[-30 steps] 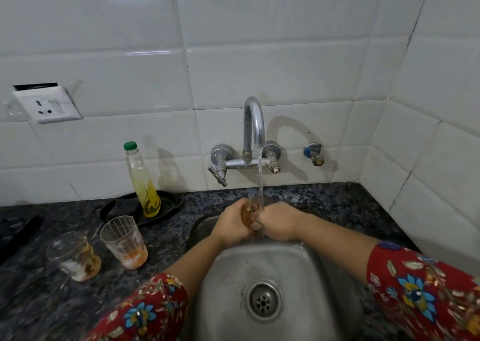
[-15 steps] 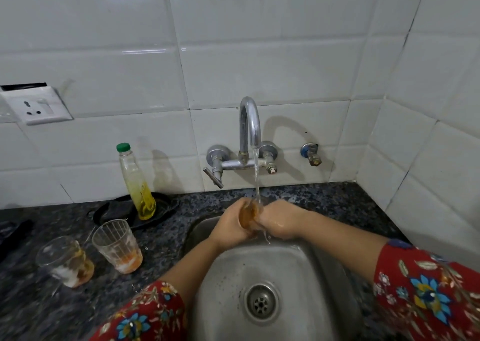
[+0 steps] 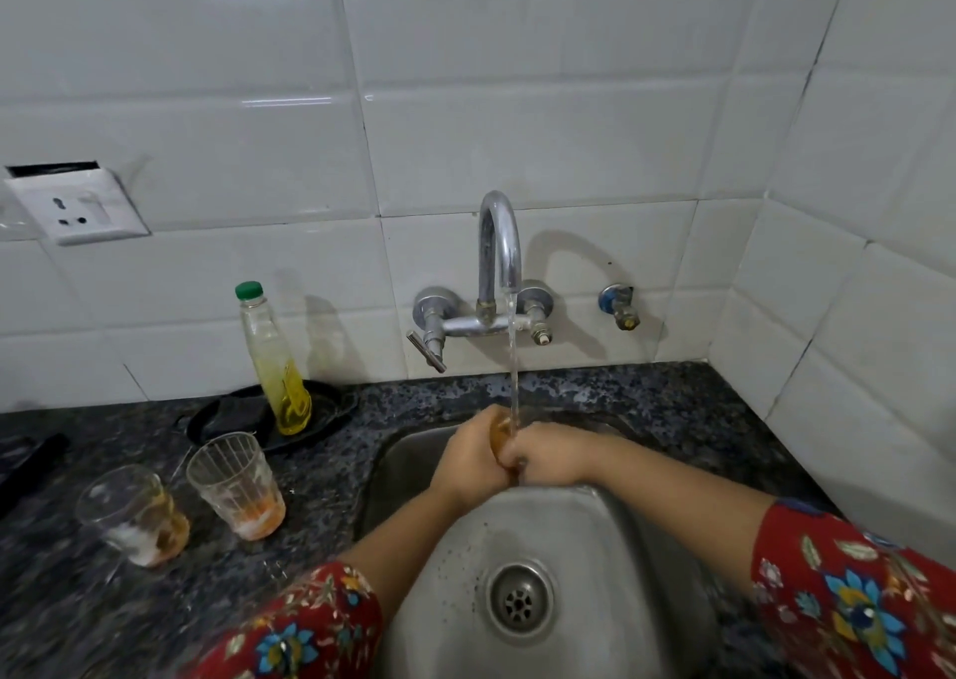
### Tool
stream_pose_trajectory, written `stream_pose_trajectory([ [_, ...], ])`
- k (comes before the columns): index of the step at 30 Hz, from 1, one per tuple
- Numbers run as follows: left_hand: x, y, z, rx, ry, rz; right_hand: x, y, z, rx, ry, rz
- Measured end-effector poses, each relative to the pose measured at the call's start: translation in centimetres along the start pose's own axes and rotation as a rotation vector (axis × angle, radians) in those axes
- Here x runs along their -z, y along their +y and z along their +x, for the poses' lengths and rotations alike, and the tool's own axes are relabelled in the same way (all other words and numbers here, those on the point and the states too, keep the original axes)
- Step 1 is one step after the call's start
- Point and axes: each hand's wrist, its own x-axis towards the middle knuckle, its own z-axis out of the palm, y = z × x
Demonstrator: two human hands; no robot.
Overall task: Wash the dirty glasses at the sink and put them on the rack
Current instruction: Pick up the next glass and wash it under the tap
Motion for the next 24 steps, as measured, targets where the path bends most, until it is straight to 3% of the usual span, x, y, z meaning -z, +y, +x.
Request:
stream_pose_trajectory([
  [3, 0.0, -0.6, -0.2, -0.011, 0.01, -0.152, 0.2, 0.5, -0.5, 0.032, 0.079, -0.004],
  [6, 1.4, -1.2, 0.6, -0.074, -0.152, -0.072, -0.3, 1.0, -0.9, 0.114, 0.214, -0.263],
  [8, 1.2, -0.8, 0.3, -0.023, -0.14, -0.015, -1.0, 0.2, -0.4, 0.021, 0.191, -0.185],
  [12, 0.6, -0.6, -1.2, 0.037, -0.051, 0.165, -1.2, -2.2, 0.2, -0.191, 0.097, 0.548],
  [15, 1.8, -0.9, -2.0, -0.028, -0.065, 0.587, -1.6, -3.6, -0.9, -0.25, 0.188, 1.349],
  [17, 2.5, -0.8, -2.6, -0.072, -0.125, 0.913, -2.4, -3.6, -1.2, -0.337, 0.122, 1.684],
  [20, 2.9, -0.5, -3.2, -0.081, -0.258, 1.243, -4.1, -3.4, -1.5, -0.524, -0.008, 1.946],
  [24, 2.8, -0.1, -3.3, -0.069, -0.319, 1.499, -6.6, -3.8, -2.1, -0.647, 0.018, 2.037],
])
